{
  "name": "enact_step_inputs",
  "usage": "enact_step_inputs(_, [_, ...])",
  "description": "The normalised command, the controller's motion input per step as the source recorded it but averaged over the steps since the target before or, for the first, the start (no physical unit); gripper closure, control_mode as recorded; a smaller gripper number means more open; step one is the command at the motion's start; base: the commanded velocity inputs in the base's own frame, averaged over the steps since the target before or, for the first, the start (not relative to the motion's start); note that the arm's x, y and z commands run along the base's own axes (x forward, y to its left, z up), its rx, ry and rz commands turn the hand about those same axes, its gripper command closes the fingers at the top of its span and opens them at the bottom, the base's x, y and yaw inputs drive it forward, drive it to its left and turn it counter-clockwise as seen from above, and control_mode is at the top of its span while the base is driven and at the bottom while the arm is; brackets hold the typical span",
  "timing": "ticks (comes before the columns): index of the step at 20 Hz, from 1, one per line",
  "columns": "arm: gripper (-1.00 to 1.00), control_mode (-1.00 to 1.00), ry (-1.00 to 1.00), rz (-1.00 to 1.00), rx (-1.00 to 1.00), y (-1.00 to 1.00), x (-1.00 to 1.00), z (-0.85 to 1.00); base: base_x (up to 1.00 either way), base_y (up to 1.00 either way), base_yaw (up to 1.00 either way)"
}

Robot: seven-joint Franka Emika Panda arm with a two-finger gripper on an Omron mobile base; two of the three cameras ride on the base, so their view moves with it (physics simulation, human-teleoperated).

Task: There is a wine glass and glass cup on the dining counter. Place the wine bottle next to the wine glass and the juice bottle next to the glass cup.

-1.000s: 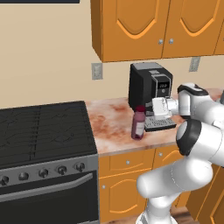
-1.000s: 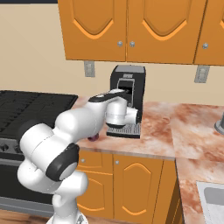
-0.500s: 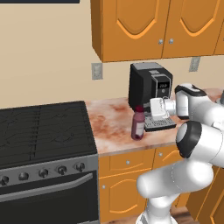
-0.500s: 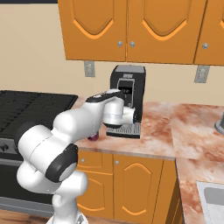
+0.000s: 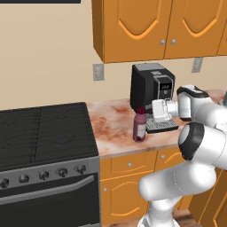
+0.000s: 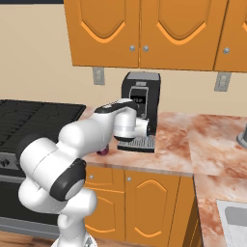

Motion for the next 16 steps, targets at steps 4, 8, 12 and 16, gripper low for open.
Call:
enact_step_inputs(4, [-1.00, -1.00, 0.01, 0.00, 0.00, 0.00, 0.06, -0.04, 0.00, 0.00, 0.00])
enact_step_inputs(8, [-1.00, -1.00, 0.02, 0.00, 0.00, 0.00, 0.10, -0.04, 0.00, 0.00, 0.00])
enact_step_inputs(12, [-1.00, -1.00, 0.03, 0.00, 0.00, 0.00, 0.11, -0.03, 0.00, 0.00, 0.00])
enact_step_inputs(16, [-1.00, -1.00, 0.03, 0.00, 0.00, 0.00, 0.07, -0.09, 0.00, 0.00, 0.00])
